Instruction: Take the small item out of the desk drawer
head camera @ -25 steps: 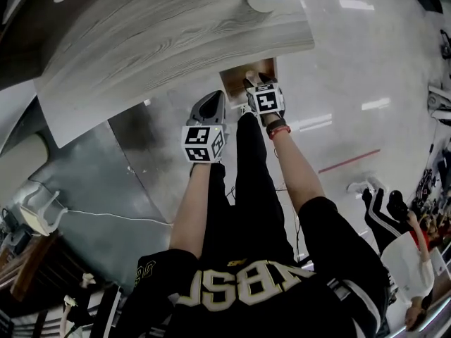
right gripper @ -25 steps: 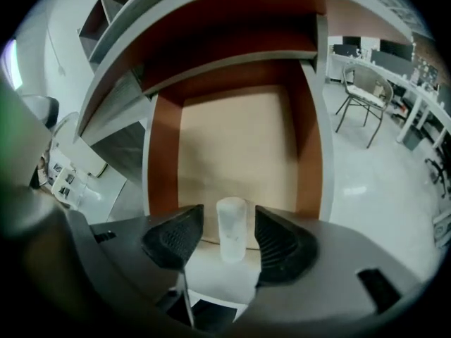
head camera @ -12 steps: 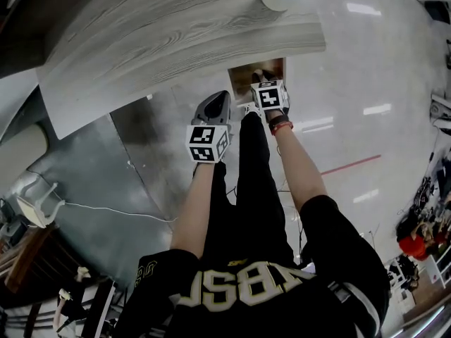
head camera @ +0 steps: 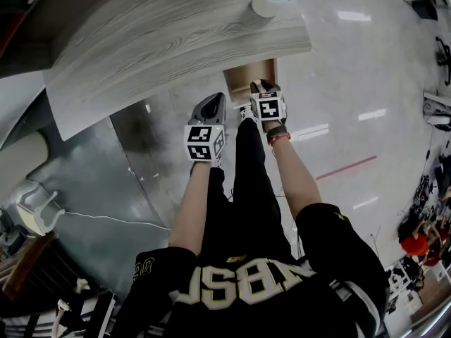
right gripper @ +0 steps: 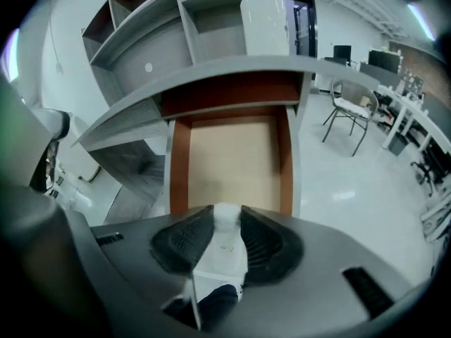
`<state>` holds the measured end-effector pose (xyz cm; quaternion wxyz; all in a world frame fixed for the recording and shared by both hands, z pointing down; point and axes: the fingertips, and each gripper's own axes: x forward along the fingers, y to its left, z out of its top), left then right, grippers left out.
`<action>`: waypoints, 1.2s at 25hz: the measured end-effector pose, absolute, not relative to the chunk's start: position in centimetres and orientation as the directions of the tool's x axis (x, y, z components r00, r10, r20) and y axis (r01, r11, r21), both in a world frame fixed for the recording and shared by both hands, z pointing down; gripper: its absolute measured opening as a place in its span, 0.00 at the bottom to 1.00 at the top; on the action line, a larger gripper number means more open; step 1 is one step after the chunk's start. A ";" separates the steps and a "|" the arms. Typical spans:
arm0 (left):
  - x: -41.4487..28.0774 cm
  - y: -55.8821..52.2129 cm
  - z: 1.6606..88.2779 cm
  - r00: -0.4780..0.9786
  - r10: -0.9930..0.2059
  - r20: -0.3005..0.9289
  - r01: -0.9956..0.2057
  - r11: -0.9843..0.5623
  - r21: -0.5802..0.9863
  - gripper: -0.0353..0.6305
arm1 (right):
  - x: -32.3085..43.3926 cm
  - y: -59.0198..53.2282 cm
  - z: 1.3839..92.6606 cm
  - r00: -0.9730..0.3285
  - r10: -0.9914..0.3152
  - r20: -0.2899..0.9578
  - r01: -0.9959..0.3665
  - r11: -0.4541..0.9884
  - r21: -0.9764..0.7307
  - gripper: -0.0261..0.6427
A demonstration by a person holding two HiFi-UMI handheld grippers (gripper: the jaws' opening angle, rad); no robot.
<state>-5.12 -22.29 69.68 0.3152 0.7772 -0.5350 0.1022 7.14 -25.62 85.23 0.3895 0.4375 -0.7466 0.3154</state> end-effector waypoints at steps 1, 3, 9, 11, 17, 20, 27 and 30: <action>-4.9 -22.2 69.3 0.409 -0.768 0.493 -0.896 -0.234 0.378 0.07 | 7.3 -25.4 84.6 -0.316 -0.418 0.852 -0.902 0.410 -0.134 0.22; -4.6 -22.2 68.6 0.412 -0.773 0.482 -0.894 -0.241 0.378 0.07 | 7.6 -25.2 83.3 -0.321 -0.441 0.839 -0.908 0.395 -0.140 0.22; -5.3 -21.4 66.1 0.400 -0.799 0.448 -0.896 -0.237 0.376 0.07 | 7.8 -23.9 79.2 -0.331 -0.496 0.802 -0.917 0.371 -0.149 0.22; -5.9 -21.0 65.2 0.392 -0.809 0.438 -0.899 -0.236 0.369 0.07 | 7.9 -23.5 77.7 -0.331 -0.515 0.791 -0.916 0.378 -0.137 0.22; -7.8 -20.0 61.7 0.359 -0.846 0.394 -0.909 -0.221 0.354 0.07 | 8.1 -22.7 72.6 -0.329 -0.595 0.733 -0.924 0.362 -0.120 0.22; -8.7 -19.8 59.3 0.343 -0.870 0.354 -0.912 -0.217 0.348 0.07 | 7.8 -22.3 70.0 -0.336 -0.627 0.703 -0.929 0.341 -0.140 0.22; -9.8 -20.1 53.7 0.332 -0.904 0.270 -0.924 -0.253 0.287 0.07 | 8.3 -22.7 62.1 -0.337 -0.726 0.600 -0.936 0.327 -0.130 0.22; -10.2 -19.5 51.7 0.326 -0.910 0.256 -0.932 -0.266 0.245 0.07 | 8.3 -22.1 58.5 -0.336 -0.760 0.556 -0.936 0.334 -0.109 0.22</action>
